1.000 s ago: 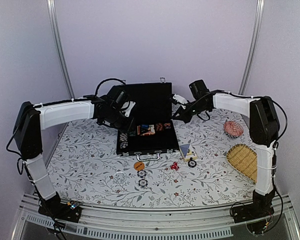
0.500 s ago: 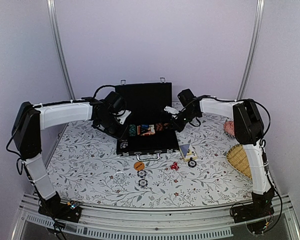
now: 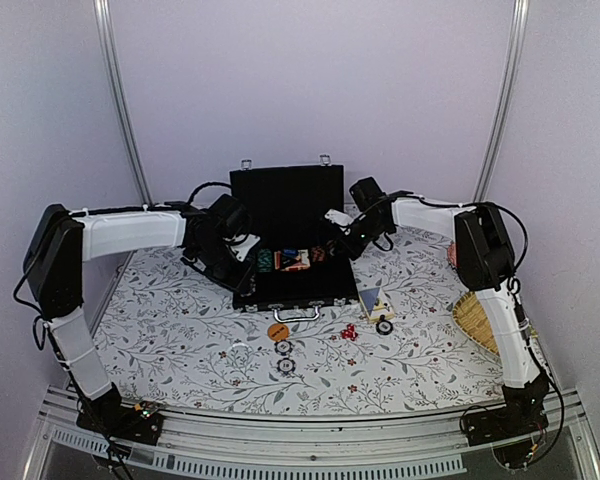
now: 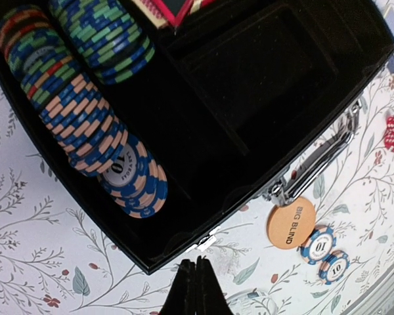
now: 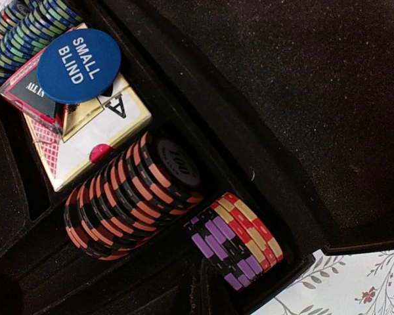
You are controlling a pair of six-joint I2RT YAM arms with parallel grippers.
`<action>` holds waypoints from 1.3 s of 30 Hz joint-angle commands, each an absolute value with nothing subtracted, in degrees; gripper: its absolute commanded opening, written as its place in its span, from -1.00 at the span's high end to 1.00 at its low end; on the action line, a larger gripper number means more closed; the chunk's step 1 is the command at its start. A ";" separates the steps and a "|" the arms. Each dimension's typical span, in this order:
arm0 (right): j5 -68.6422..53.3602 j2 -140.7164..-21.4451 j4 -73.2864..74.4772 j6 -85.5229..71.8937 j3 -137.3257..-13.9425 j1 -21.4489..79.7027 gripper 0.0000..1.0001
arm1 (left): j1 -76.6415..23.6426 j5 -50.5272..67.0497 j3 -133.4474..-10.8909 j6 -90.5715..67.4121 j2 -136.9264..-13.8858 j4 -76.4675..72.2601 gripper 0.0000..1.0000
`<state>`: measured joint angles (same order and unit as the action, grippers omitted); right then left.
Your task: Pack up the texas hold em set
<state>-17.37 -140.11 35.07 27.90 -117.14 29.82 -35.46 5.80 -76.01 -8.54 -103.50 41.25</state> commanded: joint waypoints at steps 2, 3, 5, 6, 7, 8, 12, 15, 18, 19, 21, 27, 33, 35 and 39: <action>-17.83 -143.17 36.04 27.15 -120.52 29.71 0.96 | -35.16 6.09 -74.15 -7.00 -101.01 43.52 1.00; -19.18 -142.88 36.66 27.43 -120.46 29.71 0.96 | -35.11 5.96 -74.03 -6.88 -100.92 43.64 1.00; -20.79 -142.06 37.96 27.74 -120.16 29.71 0.96 | -35.15 5.96 -74.00 -6.56 -100.94 44.04 1.00; -21.59 -141.40 38.48 27.81 -119.82 29.71 0.96 | -35.22 6.04 -74.05 -6.32 -100.97 44.24 1.00; -22.62 -140.56 38.95 27.89 -119.26 29.73 0.96 | -35.24 6.25 -74.09 -6.06 -101.05 44.48 1.00; -23.65 -139.48 39.28 28.07 -118.62 29.79 0.96 | -35.32 6.46 -74.09 -5.89 -101.17 44.64 1.00; -27.15 -135.33 39.64 28.00 -114.87 29.88 0.94 | -35.62 6.77 -73.88 -5.28 -102.01 44.59 1.00; -28.20 -132.04 40.08 27.39 -113.41 30.20 0.81 | -35.80 4.81 -74.28 -5.27 -102.87 44.03 1.00; -29.32 -130.15 40.34 27.22 -111.79 30.66 0.76 | -36.40 1.45 -74.51 -5.27 -102.99 42.48 0.78; -29.66 -129.57 40.34 27.18 -111.19 30.76 0.75 | -36.65 0.30 -74.64 -5.27 -102.95 42.07 0.54; -30.39 -128.39 40.21 26.95 -110.08 30.94 0.74 | -37.18 -3.27 -75.16 -5.16 -103.13 41.59 0.31; -31.20 -125.87 39.68 26.63 -107.10 31.03 0.71 | -37.39 -9.24 -77.82 -3.17 -106.91 41.27 0.06; -30.68 -125.07 39.02 26.63 -105.51 31.05 0.70 | -37.44 -8.98 -79.34 -1.63 -110.44 41.12 -0.03; -30.62 -125.15 38.94 26.67 -105.31 31.03 0.70 | -37.44 -8.96 -79.43 -1.20 -110.89 40.93 -0.06; -30.74 -125.54 38.84 26.72 -105.29 31.03 0.70 | -37.41 -9.37 -79.60 -0.69 -111.65 40.28 -0.07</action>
